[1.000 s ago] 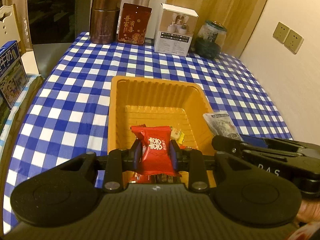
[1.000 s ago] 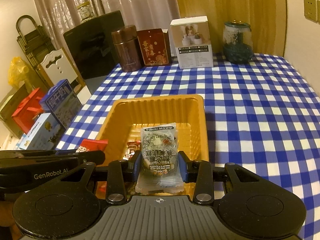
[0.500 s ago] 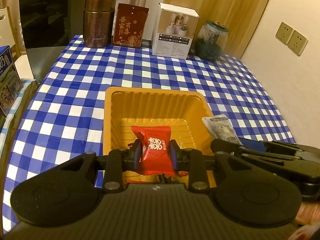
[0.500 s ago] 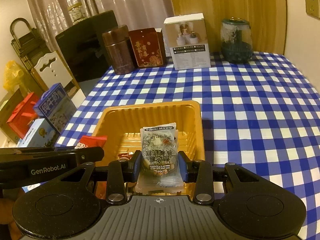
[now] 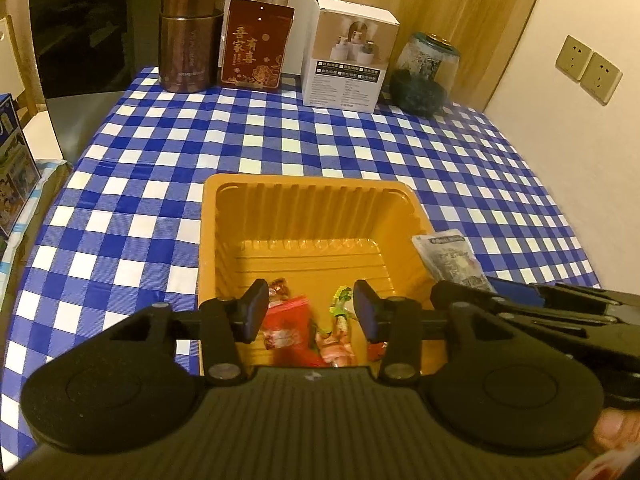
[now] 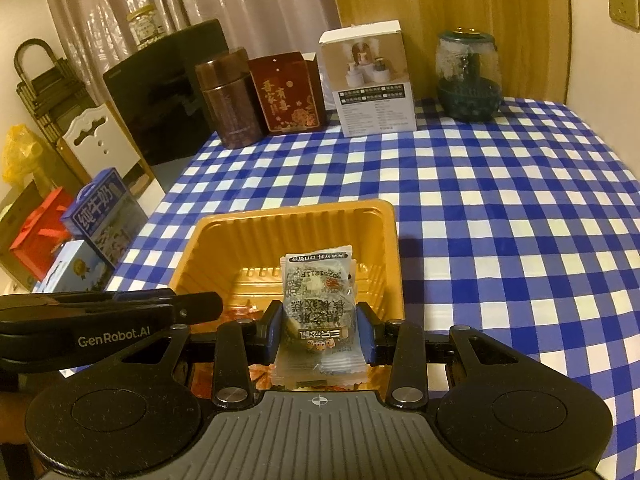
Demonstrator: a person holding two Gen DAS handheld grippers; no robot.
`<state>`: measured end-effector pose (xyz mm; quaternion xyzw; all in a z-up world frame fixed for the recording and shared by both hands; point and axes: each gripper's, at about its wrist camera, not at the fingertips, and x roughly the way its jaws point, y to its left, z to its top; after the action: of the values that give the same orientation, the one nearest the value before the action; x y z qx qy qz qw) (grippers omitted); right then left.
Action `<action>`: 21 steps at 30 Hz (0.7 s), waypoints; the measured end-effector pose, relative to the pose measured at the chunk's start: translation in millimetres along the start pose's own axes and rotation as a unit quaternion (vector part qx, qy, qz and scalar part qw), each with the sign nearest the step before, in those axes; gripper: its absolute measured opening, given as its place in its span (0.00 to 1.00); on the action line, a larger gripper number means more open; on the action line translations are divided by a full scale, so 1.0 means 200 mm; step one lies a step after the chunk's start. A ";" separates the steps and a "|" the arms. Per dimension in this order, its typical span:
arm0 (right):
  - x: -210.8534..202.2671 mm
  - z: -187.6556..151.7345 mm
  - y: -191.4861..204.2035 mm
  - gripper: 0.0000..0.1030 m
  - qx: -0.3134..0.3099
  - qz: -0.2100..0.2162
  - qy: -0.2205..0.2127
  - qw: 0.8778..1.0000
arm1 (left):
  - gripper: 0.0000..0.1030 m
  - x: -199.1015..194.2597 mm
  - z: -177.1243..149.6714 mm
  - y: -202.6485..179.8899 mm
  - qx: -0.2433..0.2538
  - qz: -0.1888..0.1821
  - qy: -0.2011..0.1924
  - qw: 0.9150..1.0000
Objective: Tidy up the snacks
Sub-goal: 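Open the left tool while the right tool opens, dropping both packets into the tray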
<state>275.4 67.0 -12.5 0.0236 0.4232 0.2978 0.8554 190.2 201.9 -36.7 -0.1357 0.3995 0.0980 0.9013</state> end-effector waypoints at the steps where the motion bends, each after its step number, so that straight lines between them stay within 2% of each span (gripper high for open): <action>1: 0.00 0.00 0.00 0.38 0.000 0.000 0.000 1.000 | 0.41 0.00 0.00 0.00 0.000 0.001 0.000 1.000; 21: -0.08 0.02 0.05 0.38 0.001 0.006 -0.009 1.000 | 0.42 -0.13 -0.03 0.04 0.009 0.006 -0.008 1.000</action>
<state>266.3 68.4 4.2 0.0296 0.4154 0.3028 0.8572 166.7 206.2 -21.4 -0.1245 0.3940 0.1007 0.9051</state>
